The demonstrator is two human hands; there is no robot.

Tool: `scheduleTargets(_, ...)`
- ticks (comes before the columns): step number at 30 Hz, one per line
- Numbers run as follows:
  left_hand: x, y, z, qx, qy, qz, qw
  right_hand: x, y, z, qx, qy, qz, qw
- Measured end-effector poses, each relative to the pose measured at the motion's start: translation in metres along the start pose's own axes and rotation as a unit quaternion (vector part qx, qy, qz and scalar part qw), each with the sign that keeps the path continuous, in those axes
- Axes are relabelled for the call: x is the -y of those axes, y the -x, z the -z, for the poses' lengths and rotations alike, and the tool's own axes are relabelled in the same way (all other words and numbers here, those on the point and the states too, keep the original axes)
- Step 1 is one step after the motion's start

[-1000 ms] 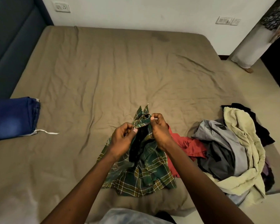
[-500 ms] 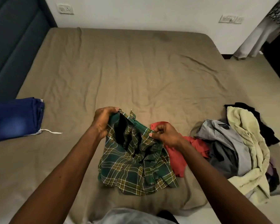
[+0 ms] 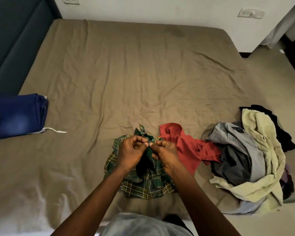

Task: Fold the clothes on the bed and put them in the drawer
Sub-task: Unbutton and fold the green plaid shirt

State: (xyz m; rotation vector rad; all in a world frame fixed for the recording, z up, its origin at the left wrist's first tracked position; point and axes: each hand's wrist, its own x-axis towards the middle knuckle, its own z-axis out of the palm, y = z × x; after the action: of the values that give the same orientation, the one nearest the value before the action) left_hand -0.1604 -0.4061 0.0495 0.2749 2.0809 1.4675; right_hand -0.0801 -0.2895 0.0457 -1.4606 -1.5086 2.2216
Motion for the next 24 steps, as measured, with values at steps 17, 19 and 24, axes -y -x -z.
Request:
scheduleTargets(17,-0.008,0.019,-0.015,-0.082,-0.081,-0.006,0.993,-0.011,0.012,-0.001,-0.059,0.060,0.110,0.990)
scheduleTargets(19,-0.010,0.018,-0.015,-0.073,-0.064,-0.009,0.995,-0.007,0.013,0.002,-0.048,0.051,0.107,0.992)
scheduleTargets(24,-0.013,0.016,-0.019,-0.076,-0.055,0.016,0.995,-0.003,0.019,0.006,-0.030,0.084,0.140,0.986)
